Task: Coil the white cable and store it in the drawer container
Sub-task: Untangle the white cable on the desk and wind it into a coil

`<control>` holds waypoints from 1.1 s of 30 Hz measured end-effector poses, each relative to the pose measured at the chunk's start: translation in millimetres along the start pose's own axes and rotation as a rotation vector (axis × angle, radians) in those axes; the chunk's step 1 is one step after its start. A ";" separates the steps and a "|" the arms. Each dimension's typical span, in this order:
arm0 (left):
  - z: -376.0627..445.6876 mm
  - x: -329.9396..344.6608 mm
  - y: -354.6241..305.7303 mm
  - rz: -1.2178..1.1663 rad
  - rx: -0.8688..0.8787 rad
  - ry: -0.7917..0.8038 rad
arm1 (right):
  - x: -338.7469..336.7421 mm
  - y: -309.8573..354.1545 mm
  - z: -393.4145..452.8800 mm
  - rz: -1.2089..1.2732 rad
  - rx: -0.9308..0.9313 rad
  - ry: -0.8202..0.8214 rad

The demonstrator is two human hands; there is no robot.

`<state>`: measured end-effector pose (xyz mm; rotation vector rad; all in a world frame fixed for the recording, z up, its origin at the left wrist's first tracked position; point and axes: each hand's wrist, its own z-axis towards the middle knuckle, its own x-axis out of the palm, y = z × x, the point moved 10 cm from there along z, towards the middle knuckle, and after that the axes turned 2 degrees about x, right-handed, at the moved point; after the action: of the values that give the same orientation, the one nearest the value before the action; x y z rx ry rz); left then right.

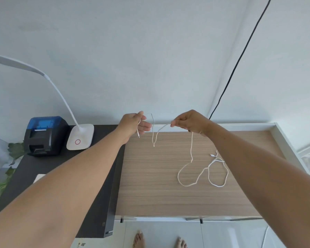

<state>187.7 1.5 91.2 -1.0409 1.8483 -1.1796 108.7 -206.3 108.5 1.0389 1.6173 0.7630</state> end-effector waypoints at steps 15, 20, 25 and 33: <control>-11.3 47.2 35.8 -0.053 -0.132 0.130 | -2.1 -3.4 3.0 0.029 0.014 -0.181; -15.3 44.7 51.8 -0.026 -0.217 0.210 | -22.8 -29.0 2.1 0.004 0.073 -0.234; -8.6 20.3 56.3 -0.237 -0.271 0.081 | -28.1 -81.2 -11.8 -0.087 0.182 -0.127; 0.5 -21.8 71.3 -0.528 -0.308 -0.066 | -53.3 -157.0 -48.2 0.051 0.354 -0.149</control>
<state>179.4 39.4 27.6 -1.8002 1.7921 -1.1429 27.7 -320.7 7.6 1.3594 1.6351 0.4271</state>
